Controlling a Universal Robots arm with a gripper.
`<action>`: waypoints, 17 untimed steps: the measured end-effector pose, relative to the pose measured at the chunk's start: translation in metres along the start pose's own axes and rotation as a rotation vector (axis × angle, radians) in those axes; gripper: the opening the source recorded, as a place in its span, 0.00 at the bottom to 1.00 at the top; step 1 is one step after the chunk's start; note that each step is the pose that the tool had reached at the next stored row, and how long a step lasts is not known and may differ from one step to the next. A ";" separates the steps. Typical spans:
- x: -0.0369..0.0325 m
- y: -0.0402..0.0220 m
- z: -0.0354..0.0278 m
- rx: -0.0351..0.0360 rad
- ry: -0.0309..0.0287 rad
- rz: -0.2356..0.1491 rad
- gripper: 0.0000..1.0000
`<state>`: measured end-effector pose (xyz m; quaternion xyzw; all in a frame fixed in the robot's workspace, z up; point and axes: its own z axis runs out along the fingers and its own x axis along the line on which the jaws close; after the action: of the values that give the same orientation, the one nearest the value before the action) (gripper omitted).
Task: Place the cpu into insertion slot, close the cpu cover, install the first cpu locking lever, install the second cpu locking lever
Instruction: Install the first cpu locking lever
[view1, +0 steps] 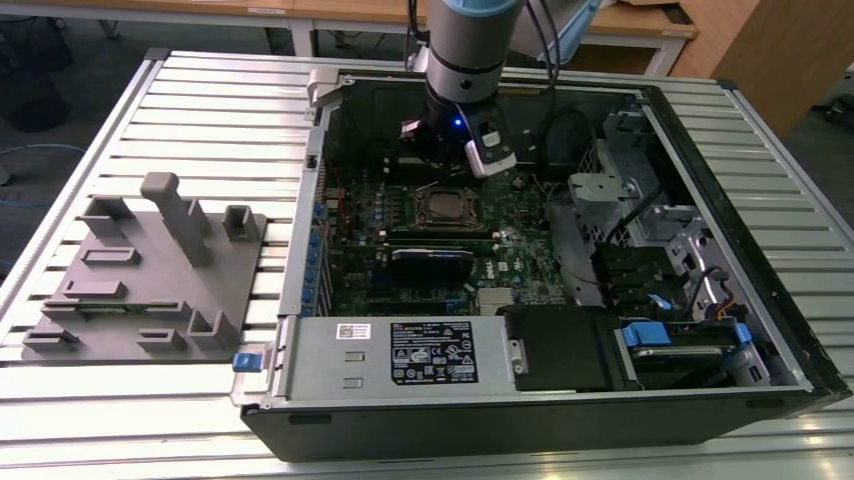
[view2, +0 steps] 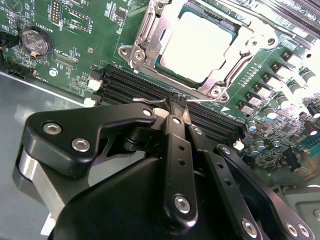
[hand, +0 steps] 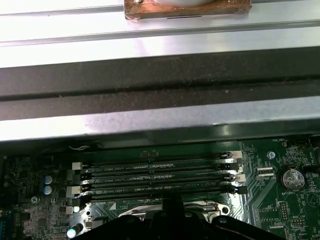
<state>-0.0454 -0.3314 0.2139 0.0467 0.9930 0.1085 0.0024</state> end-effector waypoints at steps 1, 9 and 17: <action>-0.0004 0.0000 0.0003 0.0002 -0.0001 0.000 0.11; -0.0004 -0.0003 0.0012 0.0002 -0.0003 0.001 0.11; -0.0004 -0.0005 0.0025 0.0023 -0.0060 0.023 0.11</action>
<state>-0.0450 -0.3315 0.2114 0.0585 0.9925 0.1073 0.0040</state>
